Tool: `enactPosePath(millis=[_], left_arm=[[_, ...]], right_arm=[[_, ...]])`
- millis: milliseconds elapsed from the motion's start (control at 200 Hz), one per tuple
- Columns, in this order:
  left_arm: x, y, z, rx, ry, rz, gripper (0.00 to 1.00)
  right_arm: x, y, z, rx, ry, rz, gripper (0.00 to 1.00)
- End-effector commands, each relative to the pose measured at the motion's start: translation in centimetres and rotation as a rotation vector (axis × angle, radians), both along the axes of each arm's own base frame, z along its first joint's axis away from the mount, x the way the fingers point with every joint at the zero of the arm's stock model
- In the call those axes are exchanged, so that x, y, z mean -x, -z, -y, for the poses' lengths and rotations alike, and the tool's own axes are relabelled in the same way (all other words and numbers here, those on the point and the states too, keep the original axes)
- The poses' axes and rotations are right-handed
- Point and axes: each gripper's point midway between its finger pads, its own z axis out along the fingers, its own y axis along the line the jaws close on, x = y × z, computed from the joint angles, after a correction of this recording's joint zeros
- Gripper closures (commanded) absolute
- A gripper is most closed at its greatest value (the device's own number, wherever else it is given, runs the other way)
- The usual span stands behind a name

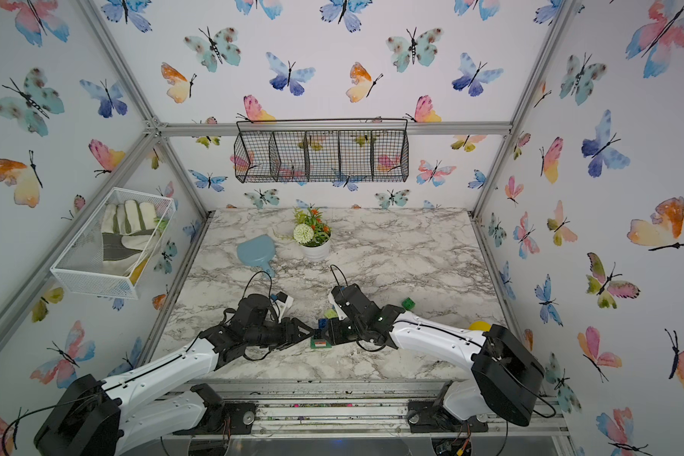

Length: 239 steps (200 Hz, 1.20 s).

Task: Assemble the number 1 with lego
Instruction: Assemble the lego brick with the lego brick.

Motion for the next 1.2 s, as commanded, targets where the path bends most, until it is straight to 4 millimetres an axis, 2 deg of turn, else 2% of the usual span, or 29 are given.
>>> enactPosePath(millis=[0,180,420,596,1021,1191], left_arm=[[-0.8,-0.8,0.7,0.016,0.002,0.028,0.54],[-1.3,-0.7,1.0,0.013,0.003,0.029,0.57],[-1.0,0.2,1.1,0.005,0.013,0.005,0.62],[-0.8,0.9,1.2,-0.001,0.022,-0.013,0.65],[0.5,3.5,0.4,-0.066,0.047,-0.091,0.74],[0.8,4.2,0.2,-0.083,0.052,-0.109,0.76]], right_arm=[[-0.1,-0.8,-1.2,-0.024,-0.013,-0.022,0.67],[-0.9,-0.6,-1.5,-0.002,0.006,-0.013,0.67],[-1.3,1.1,-0.8,0.087,0.036,-0.034,0.73],[-1.0,2.1,-0.7,0.104,0.031,-0.059,0.73],[-0.2,4.8,0.6,0.187,0.045,-0.118,0.81],[0.1,5.1,0.7,0.195,0.04,-0.129,0.82]])
